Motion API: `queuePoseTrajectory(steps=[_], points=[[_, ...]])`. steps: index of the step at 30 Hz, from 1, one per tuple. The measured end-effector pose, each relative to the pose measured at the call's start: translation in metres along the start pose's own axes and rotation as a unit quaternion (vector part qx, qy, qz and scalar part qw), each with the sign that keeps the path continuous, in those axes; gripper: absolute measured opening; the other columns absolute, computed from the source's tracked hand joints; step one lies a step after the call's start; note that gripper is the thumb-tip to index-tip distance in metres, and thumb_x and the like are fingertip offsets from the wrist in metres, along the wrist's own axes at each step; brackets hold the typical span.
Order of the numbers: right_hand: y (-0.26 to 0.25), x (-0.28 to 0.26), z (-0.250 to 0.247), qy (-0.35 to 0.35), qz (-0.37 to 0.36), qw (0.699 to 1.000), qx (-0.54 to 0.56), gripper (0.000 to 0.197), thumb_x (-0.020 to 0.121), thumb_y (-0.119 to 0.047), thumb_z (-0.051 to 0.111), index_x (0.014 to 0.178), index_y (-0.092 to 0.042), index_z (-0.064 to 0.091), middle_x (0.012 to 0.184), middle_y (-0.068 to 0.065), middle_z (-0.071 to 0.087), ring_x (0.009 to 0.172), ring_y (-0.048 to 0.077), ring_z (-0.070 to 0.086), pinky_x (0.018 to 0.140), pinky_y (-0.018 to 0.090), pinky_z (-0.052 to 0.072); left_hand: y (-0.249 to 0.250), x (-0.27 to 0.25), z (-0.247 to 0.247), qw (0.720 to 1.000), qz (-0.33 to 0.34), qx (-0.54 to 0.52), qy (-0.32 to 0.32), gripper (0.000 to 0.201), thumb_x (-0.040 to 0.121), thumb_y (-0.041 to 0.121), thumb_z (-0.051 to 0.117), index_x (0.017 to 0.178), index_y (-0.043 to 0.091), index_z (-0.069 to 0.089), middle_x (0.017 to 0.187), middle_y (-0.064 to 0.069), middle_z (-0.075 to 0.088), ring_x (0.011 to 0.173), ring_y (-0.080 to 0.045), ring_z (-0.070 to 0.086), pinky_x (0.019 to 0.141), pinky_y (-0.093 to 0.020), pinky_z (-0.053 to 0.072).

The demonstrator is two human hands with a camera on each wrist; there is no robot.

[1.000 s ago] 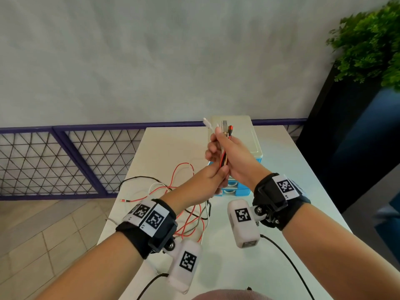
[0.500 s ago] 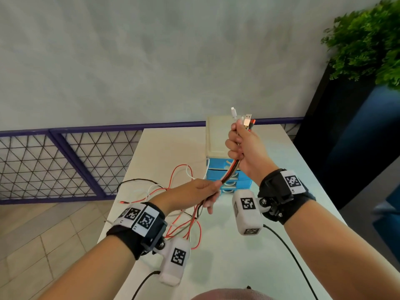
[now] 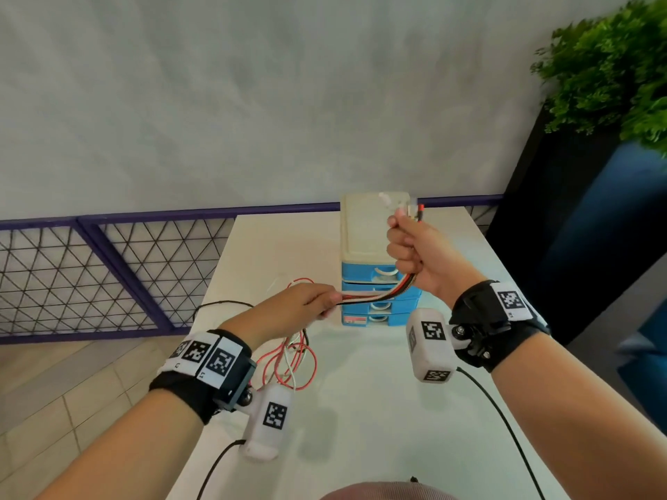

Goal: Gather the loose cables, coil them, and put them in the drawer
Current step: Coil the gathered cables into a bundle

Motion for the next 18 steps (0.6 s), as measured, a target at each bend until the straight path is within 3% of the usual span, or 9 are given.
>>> queuePoseTrajectory(steps=[4,7,9,10,12,13,14,16,18], points=[[0.025,-0.014,0.015,-0.101,0.116,0.982,-0.109,0.02,0.1,-0.027,0.044,0.085,-0.016,0.052,0.051,-0.011,0.027,0.034,-0.001,0.022,0.028,0.012,0.015,0.002,0.004,-0.006,0.992,0.011,0.122,-0.02,0.032,0.099,0.043,0.036,0.072,0.028,0.045,0.075,-0.006,0.057,0.067,-0.021,0.051,0.065,-0.033,0.041],[0.045,-0.024,0.024,-0.162,0.175,0.962,-0.135,0.019,0.099,-0.024,0.044,0.085,-0.014,0.052,0.052,-0.01,0.028,0.034,-0.002,0.023,0.029,0.011,0.017,0.008,0.007,-0.005,0.98,0.02,0.195,-0.04,0.029,0.098,0.045,0.038,0.073,0.032,0.045,0.076,-0.001,0.06,0.07,-0.021,0.056,0.066,-0.033,0.041],[0.051,-0.024,0.026,-0.143,0.17,0.968,-0.114,0.022,0.101,-0.023,0.042,0.085,-0.012,0.053,0.054,-0.007,0.033,0.038,0.001,0.031,0.034,0.012,0.026,0.014,0.008,-0.007,0.977,0.028,0.21,-0.036,0.028,0.098,0.043,0.04,0.073,0.031,0.044,0.068,0.005,0.054,0.068,-0.02,0.052,0.064,-0.031,0.037],[0.053,-0.024,0.027,-0.125,0.16,0.974,-0.1,0.023,0.102,-0.023,0.043,0.085,-0.011,0.054,0.057,-0.005,0.039,0.044,0.004,0.04,0.043,0.015,0.036,0.016,0.009,-0.008,0.976,0.03,0.212,-0.033,0.027,0.098,0.042,0.041,0.073,0.032,0.045,0.064,0.008,0.05,0.067,-0.019,0.05,0.063,-0.03,0.035],[0.057,-0.022,0.026,-0.104,0.134,0.981,-0.097,0.026,0.101,-0.025,0.045,0.086,-0.01,0.06,0.075,0.003,0.059,0.071,0.013,0.062,0.074,0.03,0.052,0.02,0.008,-0.01,0.975,0.021,0.217,-0.034,0.022,0.098,0.039,0.042,0.082,0.033,0.055,0.059,0.014,0.044,0.065,-0.015,0.045,0.059,-0.024,0.031],[0.06,-0.022,0.026,-0.103,0.127,0.981,-0.108,0.028,0.101,-0.027,0.046,0.087,-0.01,0.063,0.087,0.006,0.065,0.088,0.017,0.065,0.087,0.039,0.051,0.022,0.008,-0.011,0.975,0.019,0.219,-0.035,0.021,0.099,0.038,0.043,0.094,0.03,0.061,0.06,0.015,0.045,0.064,-0.013,0.044,0.058,-0.02,0.029],[0.063,-0.022,0.024,-0.102,0.125,0.979,-0.126,0.028,0.1,-0.029,0.047,0.088,-0.012,0.066,0.096,0.009,0.067,0.099,0.02,0.064,0.093,0.044,0.047,0.025,0.008,-0.012,0.975,0.019,0.218,-0.038,0.022,0.099,0.037,0.043,0.105,0.028,0.062,0.063,0.016,0.049,0.067,-0.013,0.046,0.059,-0.017,0.03],[0.07,-0.024,0.024,-0.095,0.131,0.976,-0.148,0.026,0.1,-0.034,0.048,0.095,-0.017,0.066,0.099,0.009,0.068,0.099,0.021,0.064,0.086,0.043,0.048,0.028,0.008,-0.011,0.978,0.019,0.2,-0.05,0.02,0.098,0.033,0.045,0.109,0.029,0.061,0.077,0.011,0.059,0.075,-0.016,0.051,0.063,-0.021,0.037],[0.076,-0.027,0.028,-0.087,0.138,0.979,-0.122,0.027,0.101,-0.036,0.044,0.105,-0.019,0.064,0.086,0.007,0.069,0.082,0.019,0.065,0.068,0.032,0.048,0.028,0.011,-0.01,0.98,0.011,0.192,-0.056,0.016,0.097,0.03,0.047,0.086,0.029,0.057,0.084,0.001,0.06,0.074,-0.018,0.05,0.063,-0.028,0.037]])
Point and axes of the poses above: each hand's wrist, its own x-axis towards the middle knuckle, its own z-axis out of the palm, y = z × x, the point moved 7 cm from there along x, towards the middle knuckle
